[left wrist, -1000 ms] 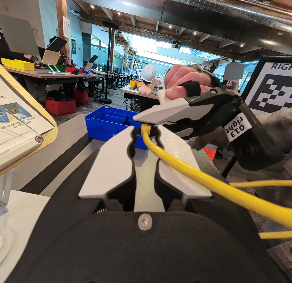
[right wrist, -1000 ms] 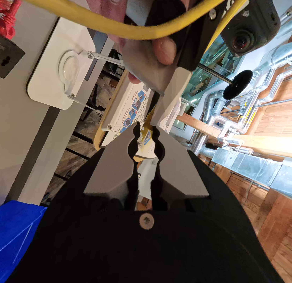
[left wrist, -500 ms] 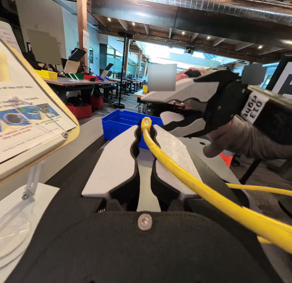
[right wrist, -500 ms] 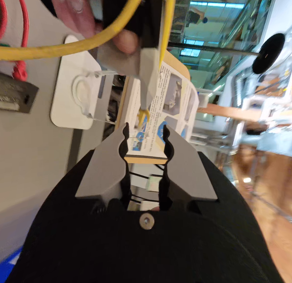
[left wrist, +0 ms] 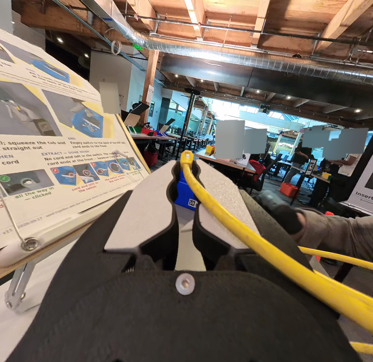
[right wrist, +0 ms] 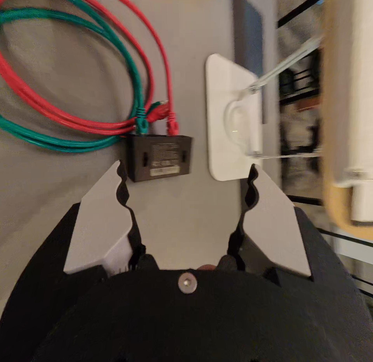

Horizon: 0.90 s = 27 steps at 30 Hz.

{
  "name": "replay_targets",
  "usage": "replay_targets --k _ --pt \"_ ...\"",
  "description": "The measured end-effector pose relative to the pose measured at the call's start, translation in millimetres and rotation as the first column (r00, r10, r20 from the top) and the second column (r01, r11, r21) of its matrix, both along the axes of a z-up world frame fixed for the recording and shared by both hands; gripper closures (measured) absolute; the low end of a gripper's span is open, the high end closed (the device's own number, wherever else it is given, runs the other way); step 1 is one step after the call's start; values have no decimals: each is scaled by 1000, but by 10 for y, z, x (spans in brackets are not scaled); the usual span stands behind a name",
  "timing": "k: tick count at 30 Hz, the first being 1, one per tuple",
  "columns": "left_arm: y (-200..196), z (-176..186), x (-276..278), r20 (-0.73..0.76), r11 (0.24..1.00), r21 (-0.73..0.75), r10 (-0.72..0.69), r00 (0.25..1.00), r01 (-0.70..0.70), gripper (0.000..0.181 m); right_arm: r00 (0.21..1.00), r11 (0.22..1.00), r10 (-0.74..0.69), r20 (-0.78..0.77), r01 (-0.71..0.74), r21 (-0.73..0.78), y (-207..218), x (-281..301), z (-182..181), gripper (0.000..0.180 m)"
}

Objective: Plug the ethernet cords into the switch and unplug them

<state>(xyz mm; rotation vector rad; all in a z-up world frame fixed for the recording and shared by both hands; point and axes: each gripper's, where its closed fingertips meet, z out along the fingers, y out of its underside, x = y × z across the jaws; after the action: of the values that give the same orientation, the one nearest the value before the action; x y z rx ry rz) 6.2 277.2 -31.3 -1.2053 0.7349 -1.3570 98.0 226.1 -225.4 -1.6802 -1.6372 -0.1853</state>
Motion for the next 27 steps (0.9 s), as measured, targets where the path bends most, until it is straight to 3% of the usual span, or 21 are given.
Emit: replay_targets --k 3,7,10,16,21,27 --pt "35 22 -73 7 1000 2 12 1000 -12 169 993 968 -14 -116 -15 -250 -3 -43 -347 60" --pt "48 21 -106 10 1000 -1 2 1000 -2 169 985 890 0 -173 -78 -449 22 -143 -605 65" --pt "58 -11 -95 -4 1000 0 0 1000 0 169 994 873 70 -83 -101 -477 59 -201 -702 82" --pt "68 -60 -71 -26 1000 0 -8 1000 8 169 981 830 152 121 -60 -555 62 -221 -788 82" --pt "81 -106 -57 -52 1000 8 -1 999 1 169 976 826 159 152 -47 -561 101 -214 -808 82" --pt "140 -187 -94 -95 1000 21 19 995 -18 169 990 832 130 57 -77 -550 121 -145 -603 83"
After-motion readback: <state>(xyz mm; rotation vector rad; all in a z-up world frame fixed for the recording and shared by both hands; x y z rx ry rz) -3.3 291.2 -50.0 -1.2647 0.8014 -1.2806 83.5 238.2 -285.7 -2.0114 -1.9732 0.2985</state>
